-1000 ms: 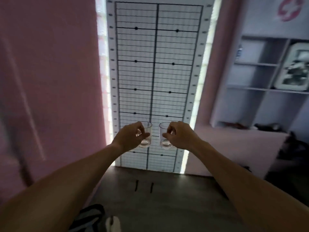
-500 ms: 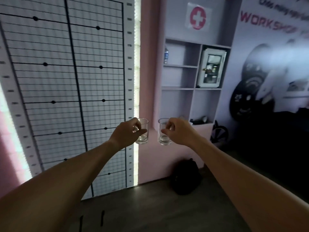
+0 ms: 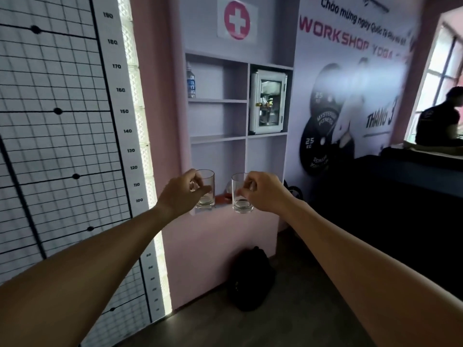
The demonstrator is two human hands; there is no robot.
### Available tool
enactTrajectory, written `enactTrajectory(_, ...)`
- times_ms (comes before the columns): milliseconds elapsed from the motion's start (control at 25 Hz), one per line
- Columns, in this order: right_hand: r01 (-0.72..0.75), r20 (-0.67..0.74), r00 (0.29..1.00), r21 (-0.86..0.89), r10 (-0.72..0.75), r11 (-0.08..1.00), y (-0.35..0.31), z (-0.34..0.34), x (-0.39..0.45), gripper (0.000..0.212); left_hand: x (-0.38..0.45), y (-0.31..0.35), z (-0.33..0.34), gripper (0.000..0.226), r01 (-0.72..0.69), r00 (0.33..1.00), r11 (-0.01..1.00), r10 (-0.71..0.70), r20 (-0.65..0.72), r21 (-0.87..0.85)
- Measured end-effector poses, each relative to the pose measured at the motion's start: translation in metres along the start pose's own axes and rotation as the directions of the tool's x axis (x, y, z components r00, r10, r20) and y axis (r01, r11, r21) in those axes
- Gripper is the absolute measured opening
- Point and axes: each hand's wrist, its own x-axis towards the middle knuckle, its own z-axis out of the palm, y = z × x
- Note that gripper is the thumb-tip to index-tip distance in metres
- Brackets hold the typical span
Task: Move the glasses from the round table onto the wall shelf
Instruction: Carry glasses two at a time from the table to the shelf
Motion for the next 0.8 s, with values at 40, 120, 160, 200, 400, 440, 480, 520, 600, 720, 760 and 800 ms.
enactTrajectory(40,0.003,0.002,1.0,0.003,-0.003,1.0,0.009,0.001,0.013,0.019,0.013,-0.004,0.007,0.022,0.001,1.0,1.0,-0.001,-0.001,0.003)
enactTrajectory(120,0.015,-0.002,1.0,0.01,-0.015,1.0,0.032,0.003,0.047,0.018,0.046,-0.012,0.026,0.022,-0.004,1.0,1.0,0.004,-0.012,0.018)
enactTrajectory(160,0.026,-0.002,1.0,0.01,-0.026,1.0,0.044,0.003,0.066,0.017,0.064,-0.015,0.036,0.023,-0.006,1.0,1.0,0.006,-0.022,0.024)
enactTrajectory(200,0.04,0.001,0.999,0.01,-0.04,0.999,0.056,0.002,0.086,0.016,0.083,-0.018,0.045,0.024,-0.006,0.999,1.0,0.007,-0.035,0.027)
enactTrajectory(400,0.114,0.036,0.993,0.03,-0.115,0.993,0.1,-0.006,0.181,0.015,0.169,-0.029,0.079,0.026,0.034,0.993,0.999,-0.032,-0.11,0.017)
enactTrajectory(440,0.135,0.052,0.989,0.027,-0.136,0.991,0.107,-0.006,0.199,0.016,0.183,-0.032,0.085,0.026,0.04,0.991,0.999,-0.037,-0.126,0.021)
enactTrajectory(480,0.151,0.064,0.986,0.029,-0.153,0.988,0.114,-0.005,0.216,0.016,0.195,-0.036,0.09,0.027,0.048,0.989,0.999,-0.044,-0.144,0.025)
enactTrajectory(520,0.164,0.069,0.984,0.039,-0.167,0.986,0.12,-0.003,0.232,0.015,0.206,-0.04,0.093,0.027,0.059,0.986,0.998,-0.054,-0.16,0.027)
enactTrajectory(600,0.188,0.07,0.979,0.066,-0.192,0.98,0.13,0.005,0.26,0.014,0.225,-0.049,0.096,0.028,0.084,0.98,0.996,-0.075,-0.186,0.043)
enactTrajectory(720,0.223,0.092,0.968,0.105,-0.233,0.969,0.139,0.02,0.295,0.016,0.252,-0.066,0.098,0.028,0.117,0.971,0.991,-0.1,-0.215,0.068)
enactTrajectory(760,0.234,0.097,0.964,0.119,-0.246,0.965,0.142,0.026,0.307,0.017,0.262,-0.073,0.101,0.028,0.126,0.968,0.989,-0.106,-0.228,0.074)
enactTrajectory(800,0.245,0.098,0.961,0.129,-0.259,0.961,0.145,0.033,0.319,0.018,0.272,-0.08,0.104,0.028,0.131,0.965,0.988,-0.109,-0.239,0.08)
